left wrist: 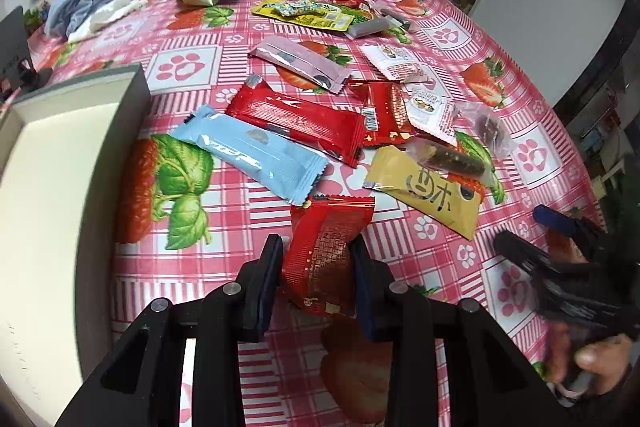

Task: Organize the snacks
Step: 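Grasp the red snack bag with the left tool while the right tool grasps the yellow pastry bag, then lift the red bag with the left tool while the right tool lifts the yellow bag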

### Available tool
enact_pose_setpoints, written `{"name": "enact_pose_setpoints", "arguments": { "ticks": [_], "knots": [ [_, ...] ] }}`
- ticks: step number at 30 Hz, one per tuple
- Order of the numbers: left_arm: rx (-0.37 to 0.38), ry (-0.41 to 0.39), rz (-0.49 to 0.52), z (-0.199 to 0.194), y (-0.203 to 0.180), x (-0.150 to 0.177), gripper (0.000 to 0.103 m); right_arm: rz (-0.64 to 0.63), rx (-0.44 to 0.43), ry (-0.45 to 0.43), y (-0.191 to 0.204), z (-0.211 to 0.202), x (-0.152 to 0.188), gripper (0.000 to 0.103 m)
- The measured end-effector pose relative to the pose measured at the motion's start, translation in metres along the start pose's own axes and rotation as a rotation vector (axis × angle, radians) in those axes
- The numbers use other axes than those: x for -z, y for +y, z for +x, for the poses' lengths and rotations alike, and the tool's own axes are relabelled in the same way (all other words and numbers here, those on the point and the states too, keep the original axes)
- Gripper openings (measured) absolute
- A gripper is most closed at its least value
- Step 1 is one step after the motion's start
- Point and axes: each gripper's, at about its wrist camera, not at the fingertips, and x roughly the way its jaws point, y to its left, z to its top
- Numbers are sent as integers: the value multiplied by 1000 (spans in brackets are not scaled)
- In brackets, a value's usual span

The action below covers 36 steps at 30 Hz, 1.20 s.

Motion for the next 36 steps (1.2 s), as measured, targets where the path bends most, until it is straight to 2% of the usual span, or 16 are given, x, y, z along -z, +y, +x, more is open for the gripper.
{"name": "enact_pose_setpoints", "arguments": {
  "ticks": [3,5,6,7,8,9,10,12,18,22,24,25,26,28,32,36],
  "knots": [
    [-14,1,20,-2,3,3,39,-161,7,-34,26,-11,-6,102],
    [-28,2,31,-2,7,4,50,-258,-4,-2,39,-2,-10,102],
    [-28,6,31,-1,9,4,51,-295,-26,9,46,4,-14,102],
    [-28,2,36,-1,10,5,52,-317,-48,16,48,10,-17,97],
    [-32,0,39,-2,11,5,57,-334,-72,33,51,16,-20,85],
    [-36,0,44,-1,11,5,60,-346,-85,56,53,20,-21,79],
    [-31,-1,53,0,11,5,67,-356,-82,76,53,26,-22,73],
    [-41,-2,67,1,11,4,75,-388,-56,87,55,38,-27,72],
    [-13,-32,96,-5,7,1,75,-439,-91,76,48,32,-38,72],
    [16,1,111,7,3,-4,75,-475,-128,132,55,48,-44,72],
    [16,-8,123,7,0,-3,74,-502,-130,114,59,50,-44,72],
    [13,-12,128,7,-1,-1,70,-497,-126,116,59,50,-44,70],
    [11,-16,134,5,-2,1,60,-489,-113,110,59,49,-44,59],
    [-1,-29,149,3,-3,6,48,-473,-104,97,59,44,-40,37],
    [4,-38,149,-1,-2,11,48,-477,-98,75,70,37,-27,37],
    [-8,-36,163,1,-4,11,48,-435,-110,66,67,41,-32,37]
  ]
}}
